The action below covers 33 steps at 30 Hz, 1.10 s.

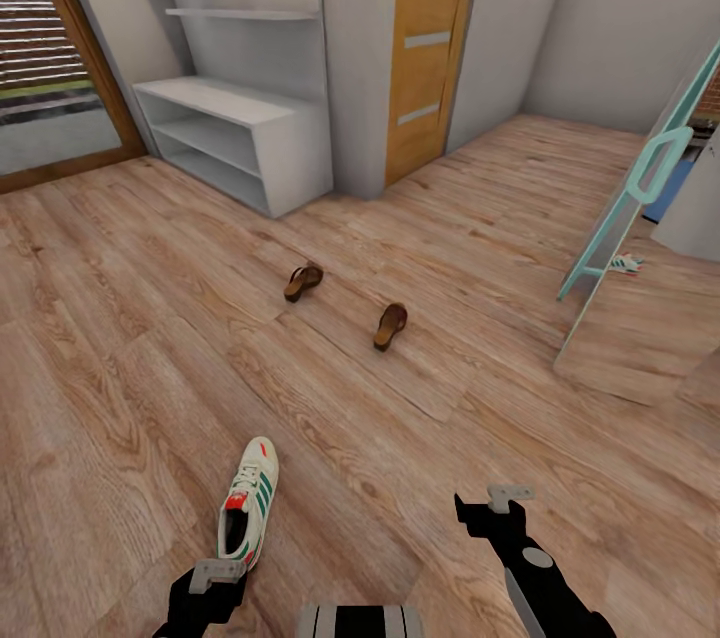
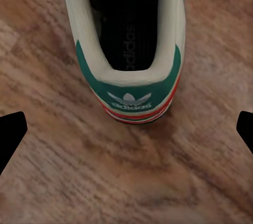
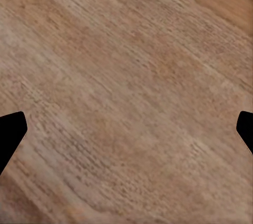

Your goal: Pick up the two gym shoes and the two sandals from the corridor floor and place them onto the hallstand (shoe rack) in the corridor, making sure they are on the rack and not on the floor. Arrange them so the two gym shoes are next to each other and the two sandals are next to each other.

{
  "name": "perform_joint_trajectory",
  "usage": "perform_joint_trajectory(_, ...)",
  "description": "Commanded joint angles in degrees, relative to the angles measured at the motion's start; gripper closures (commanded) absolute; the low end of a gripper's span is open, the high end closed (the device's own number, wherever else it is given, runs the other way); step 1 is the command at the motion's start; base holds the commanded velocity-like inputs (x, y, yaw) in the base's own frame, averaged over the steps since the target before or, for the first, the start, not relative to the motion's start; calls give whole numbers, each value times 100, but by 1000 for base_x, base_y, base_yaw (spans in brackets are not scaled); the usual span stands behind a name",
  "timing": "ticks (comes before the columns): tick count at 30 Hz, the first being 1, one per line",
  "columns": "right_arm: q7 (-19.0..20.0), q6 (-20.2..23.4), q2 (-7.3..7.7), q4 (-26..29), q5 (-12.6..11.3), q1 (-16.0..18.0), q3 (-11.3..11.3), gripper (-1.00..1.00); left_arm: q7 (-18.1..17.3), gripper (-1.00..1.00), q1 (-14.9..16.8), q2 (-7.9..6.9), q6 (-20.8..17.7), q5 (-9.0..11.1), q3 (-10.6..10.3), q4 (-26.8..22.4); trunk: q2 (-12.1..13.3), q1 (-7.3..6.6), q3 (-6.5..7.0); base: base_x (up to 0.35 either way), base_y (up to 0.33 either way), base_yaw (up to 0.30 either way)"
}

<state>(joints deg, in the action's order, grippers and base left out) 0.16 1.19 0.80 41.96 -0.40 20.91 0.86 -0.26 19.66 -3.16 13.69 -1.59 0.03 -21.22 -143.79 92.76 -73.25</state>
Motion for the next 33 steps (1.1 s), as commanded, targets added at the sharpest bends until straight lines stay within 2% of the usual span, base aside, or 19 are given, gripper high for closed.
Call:
perform_joint_trajectory(1, 2, 13, 0, 5, -4, 1, 3, -100, 1, -100, 2, -1, 18, -17, 3, 4, -1, -1, -4, 124, 0, 0)
perform_joint_trajectory(8, 2, 13, 0, 5, -4, 1, 2, -100, 8, -100, 2, -1, 19, -17, 5, 4, -1, -1, -4, 216, 0, 0)
perform_joint_trajectory(33, 2, 13, 0, 5, -4, 1, 6, -100, 8, -100, 2, -1, 18, -17, 2, 4, -1, -1, -4, 59, 0, 0)
